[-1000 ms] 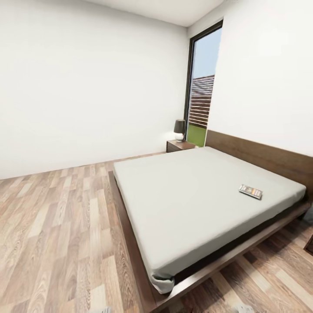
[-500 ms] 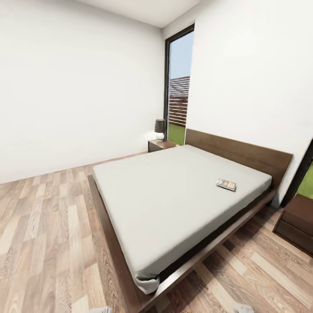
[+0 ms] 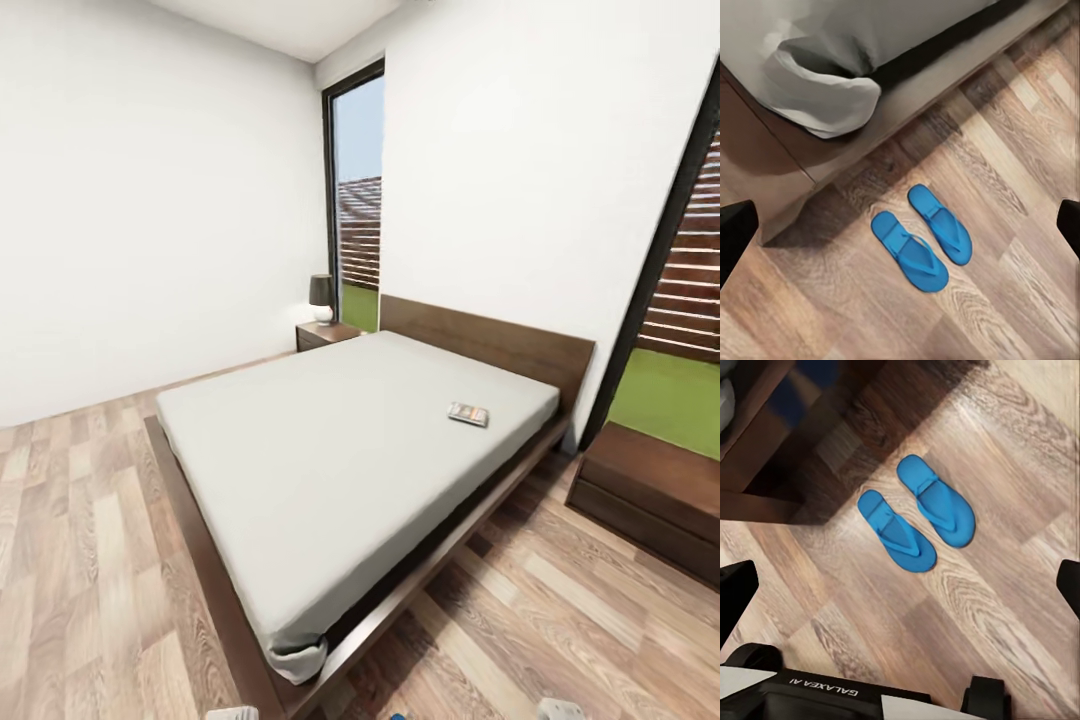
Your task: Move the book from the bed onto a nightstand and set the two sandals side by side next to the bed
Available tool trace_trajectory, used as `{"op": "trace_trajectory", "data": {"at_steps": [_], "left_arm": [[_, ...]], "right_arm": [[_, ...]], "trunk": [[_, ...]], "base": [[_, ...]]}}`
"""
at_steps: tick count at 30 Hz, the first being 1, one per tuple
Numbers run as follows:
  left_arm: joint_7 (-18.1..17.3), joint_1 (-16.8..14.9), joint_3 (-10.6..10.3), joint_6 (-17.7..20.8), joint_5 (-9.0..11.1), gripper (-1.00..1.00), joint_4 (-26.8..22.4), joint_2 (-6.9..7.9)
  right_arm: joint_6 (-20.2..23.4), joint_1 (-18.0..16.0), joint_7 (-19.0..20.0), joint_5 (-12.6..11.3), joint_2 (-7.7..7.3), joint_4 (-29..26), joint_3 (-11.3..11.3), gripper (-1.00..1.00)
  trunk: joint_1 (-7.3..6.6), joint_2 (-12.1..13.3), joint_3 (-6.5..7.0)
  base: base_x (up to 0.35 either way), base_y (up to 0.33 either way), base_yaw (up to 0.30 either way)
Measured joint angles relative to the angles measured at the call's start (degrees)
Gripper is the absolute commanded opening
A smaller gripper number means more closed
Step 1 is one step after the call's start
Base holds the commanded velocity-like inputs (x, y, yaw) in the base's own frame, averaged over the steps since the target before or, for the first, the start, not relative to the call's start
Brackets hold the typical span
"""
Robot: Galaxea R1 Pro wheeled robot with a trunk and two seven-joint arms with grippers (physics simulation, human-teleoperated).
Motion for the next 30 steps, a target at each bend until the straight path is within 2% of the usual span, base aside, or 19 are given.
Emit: {"op": "trace_trajectory", "data": {"at_steps": [30], "left_arm": [[0.0, 0.0, 0.0, 0.0, 0.0, 1.0, 0.0, 0.01]], "right_arm": [[0.0, 0.0, 0.0, 0.0, 0.0, 0.0, 0.0, 1.0]], "trunk": [[0.0, 0.0, 0.0]], "base": [[0.0, -0.022, -0.3]]}}
